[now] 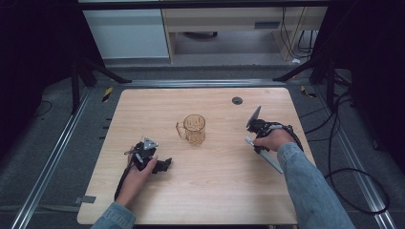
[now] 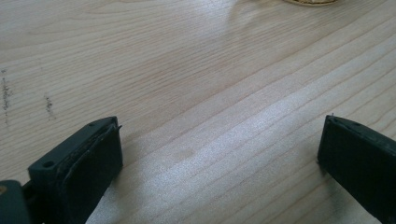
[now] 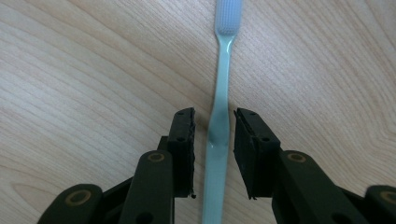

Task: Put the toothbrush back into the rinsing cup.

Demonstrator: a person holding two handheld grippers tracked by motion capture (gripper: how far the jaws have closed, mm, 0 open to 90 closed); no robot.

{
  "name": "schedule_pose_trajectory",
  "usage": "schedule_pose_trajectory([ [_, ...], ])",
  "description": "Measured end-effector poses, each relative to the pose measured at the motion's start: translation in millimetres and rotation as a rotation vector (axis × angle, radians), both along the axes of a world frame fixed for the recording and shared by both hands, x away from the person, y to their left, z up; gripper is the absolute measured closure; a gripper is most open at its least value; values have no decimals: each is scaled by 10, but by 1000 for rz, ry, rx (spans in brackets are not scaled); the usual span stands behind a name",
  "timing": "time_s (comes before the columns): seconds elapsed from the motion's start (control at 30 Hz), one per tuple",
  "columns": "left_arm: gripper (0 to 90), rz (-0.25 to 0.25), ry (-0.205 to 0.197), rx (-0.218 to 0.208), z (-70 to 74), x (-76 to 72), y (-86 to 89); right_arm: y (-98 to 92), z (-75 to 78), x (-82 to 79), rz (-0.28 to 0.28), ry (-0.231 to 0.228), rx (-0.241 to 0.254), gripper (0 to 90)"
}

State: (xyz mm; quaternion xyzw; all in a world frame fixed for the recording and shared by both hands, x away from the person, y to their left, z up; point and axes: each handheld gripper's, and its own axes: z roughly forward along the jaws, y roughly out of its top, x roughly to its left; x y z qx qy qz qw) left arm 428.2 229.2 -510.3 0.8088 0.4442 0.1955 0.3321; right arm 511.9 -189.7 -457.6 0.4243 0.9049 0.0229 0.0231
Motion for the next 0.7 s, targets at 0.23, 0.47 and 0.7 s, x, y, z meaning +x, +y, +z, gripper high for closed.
schedule_pose_trajectory([
  [0.23,0,-4,2,5,2,0,4,-50,-38,1,-9,12,-3,686],
  [0.47,0,-2,1,3,2,0,2,-82,-73,1,-13,17,7,687],
  [0.7,0,-2,1,2,2,0,2,-66,-99,-1,-14,22,7,692],
])
